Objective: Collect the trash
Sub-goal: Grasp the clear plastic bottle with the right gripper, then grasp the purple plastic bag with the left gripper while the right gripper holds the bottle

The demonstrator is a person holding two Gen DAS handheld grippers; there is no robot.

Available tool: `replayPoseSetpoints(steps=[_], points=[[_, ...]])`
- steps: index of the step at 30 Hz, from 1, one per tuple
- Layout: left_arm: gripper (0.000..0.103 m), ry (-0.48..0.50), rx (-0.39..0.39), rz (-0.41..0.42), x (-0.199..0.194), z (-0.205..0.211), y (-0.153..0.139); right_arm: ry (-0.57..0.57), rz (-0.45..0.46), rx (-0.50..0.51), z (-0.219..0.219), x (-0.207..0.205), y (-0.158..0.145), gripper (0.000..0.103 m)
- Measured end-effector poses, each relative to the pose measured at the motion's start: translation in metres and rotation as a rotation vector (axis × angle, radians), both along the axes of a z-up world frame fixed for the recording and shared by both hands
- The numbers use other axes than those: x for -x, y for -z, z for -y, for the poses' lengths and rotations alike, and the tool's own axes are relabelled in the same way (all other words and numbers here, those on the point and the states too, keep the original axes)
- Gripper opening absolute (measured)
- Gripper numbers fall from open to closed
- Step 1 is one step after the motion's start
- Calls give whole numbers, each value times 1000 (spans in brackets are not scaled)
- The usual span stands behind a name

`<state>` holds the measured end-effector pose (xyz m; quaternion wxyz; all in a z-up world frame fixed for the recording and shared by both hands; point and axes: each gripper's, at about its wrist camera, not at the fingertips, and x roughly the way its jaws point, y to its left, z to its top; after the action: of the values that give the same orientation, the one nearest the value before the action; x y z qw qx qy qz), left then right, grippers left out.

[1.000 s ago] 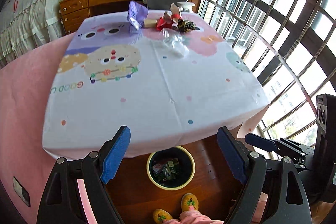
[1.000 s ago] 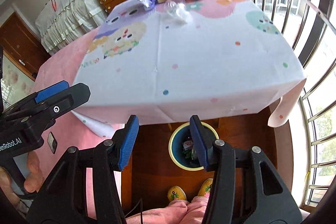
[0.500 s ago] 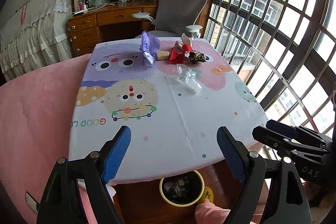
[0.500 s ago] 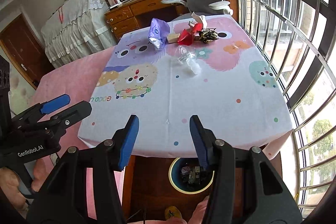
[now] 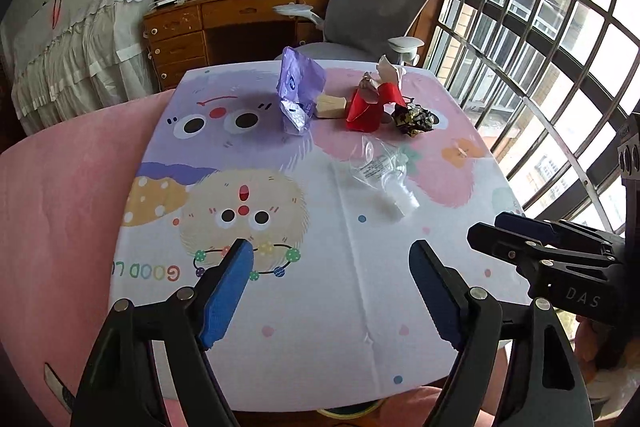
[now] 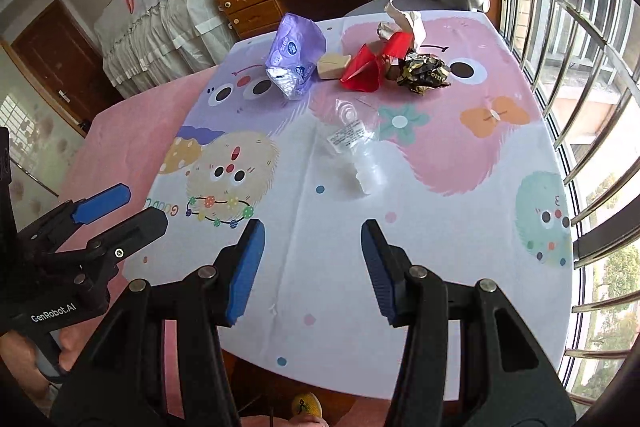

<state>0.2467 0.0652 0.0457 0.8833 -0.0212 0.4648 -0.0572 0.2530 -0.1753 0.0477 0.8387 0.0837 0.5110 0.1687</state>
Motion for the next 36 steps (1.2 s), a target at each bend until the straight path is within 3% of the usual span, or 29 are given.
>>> replayPoseSetpoints(steps=[11,16,20,27,36], points=[[76,-181,0,-149,-130,32,75,-142,-184,-73,21,-164,96,47],[68,-221,-6,-183,-157,31,96,-180,-260,-161,15,-204,131,46],[67,-253,-8,-192,-166,26,101,-219,-290,-205,4,-219,145,46],[67,-265,-30,-202,-177,25,106,-279,-267,-222,-12,-218,148,38],[68,-225,-18,-167,-214,18,83,-280,-113,-194,-3,-226,100,37]])
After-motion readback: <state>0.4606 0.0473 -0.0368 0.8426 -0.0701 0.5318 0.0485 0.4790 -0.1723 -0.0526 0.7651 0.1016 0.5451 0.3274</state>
